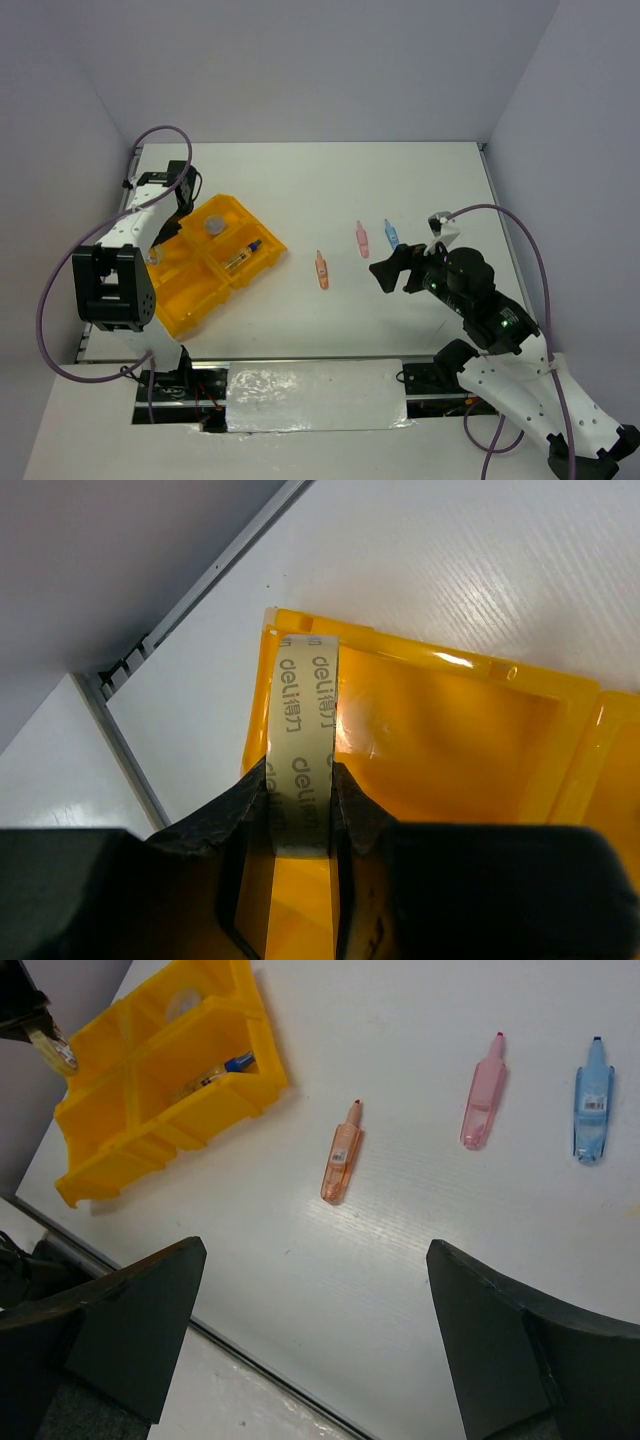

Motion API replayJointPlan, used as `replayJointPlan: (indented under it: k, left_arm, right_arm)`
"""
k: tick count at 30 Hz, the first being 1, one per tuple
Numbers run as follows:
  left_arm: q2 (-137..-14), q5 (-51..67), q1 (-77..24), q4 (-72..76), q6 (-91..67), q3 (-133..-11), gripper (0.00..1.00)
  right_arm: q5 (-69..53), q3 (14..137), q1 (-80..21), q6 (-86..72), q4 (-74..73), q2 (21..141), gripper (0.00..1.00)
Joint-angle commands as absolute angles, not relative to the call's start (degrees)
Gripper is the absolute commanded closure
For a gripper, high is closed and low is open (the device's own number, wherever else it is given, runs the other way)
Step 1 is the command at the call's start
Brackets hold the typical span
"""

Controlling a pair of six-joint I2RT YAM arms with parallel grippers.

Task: Sort the stationery into containers
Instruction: Place the stationery in the storage box.

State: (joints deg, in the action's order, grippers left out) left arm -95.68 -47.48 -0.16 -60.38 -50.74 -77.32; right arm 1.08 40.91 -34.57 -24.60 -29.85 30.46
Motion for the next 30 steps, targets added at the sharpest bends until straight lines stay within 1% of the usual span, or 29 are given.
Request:
replayJointPlan:
  k: [1,2,3,4,5,6,8,10,13,16,20,23,28,30]
  left_arm:
    - [-95.27,-48.87,-0.18,-60.03,-51.86,-77.78,0.74]
    - [-95.45,-48.69,-0.18,-60.2,-51.94,-77.78,0.69]
    - [-95.54,-48.69,-0.18,-60.21,-51.77,-78.04,0.6]
    - [-95.54,-48.6,-0.26,-60.21,-51.77,-77.96,0.53]
    - [-95.19,-48.26,-0.26,-59.77,-51.33,-77.61,0.36]
    - [-94.92,-48.08,-0.26,-59.5,-51.15,-77.52,0.3]
    - [-94.4,-47.03,-0.26,-58.19,-50.45,-77.0,0.23]
    - [-93.87,-45.97,-0.26,-57.57,-49.66,-76.82,0.2]
    - [-92.73,-43.61,-0.44,-55.99,-48.08,-76.91,0.2]
    - [-88.78,-40.7,-1.31,-51.52,-44.66,-76.03,0.19]
    - [-79.05,-32.28,-3.07,-43.78,-38.08,-72.16,0.19]
    - [-70.51,-26.4,-3.6,-38.86,-33.06,-69.7,0.14]
    - [-54.62,-25.57,-3.6,-37.88,-28.39,-66.71,0.07]
    - [-51.17,-25.14,-3.6,-38.93,-27.34,-66.1,0.06]
  right_arm:
    - [0.27,43.77,-34.37,-23.91,-29.27,30.32,0.0]
    - [0.26,43.77,-34.37,-24.17,-28.48,30.32,0.0]
    - [-1.22,43.6,-34.45,-24.34,-28.13,30.67,0.0]
    - [-1.93,43.59,-34.37,-24.43,-27.86,30.85,0.0]
    - [-2.28,43.59,-34.37,-24.52,-27.6,31.46,0.0]
    - [-2.46,43.77,-34.37,-24.61,-27.68,31.81,0.0]
    - [-2.37,44.21,-34.37,-24.52,-28.21,32.17,0.0]
    - [-2.46,44.38,-34.36,-24.61,-28.39,31.99,0.0]
    - [-2.55,44.21,-34.37,-24.26,-28.04,31.55,0.0]
    - [-1.85,43.86,-34.37,-23.99,-28.12,32.77,0.0]
    - [-3.25,42.89,-34.37,-24.17,-26.64,34.54,0.0]
    - [-4.13,42.8,-34.37,-24.17,-26.28,35.07,0.0]
    - [-4.83,40.7,-34.28,-24.17,-24.97,33.49,0.0]
    - [-5.97,39.64,-34.37,-24.52,-23.13,32.96,0.0]
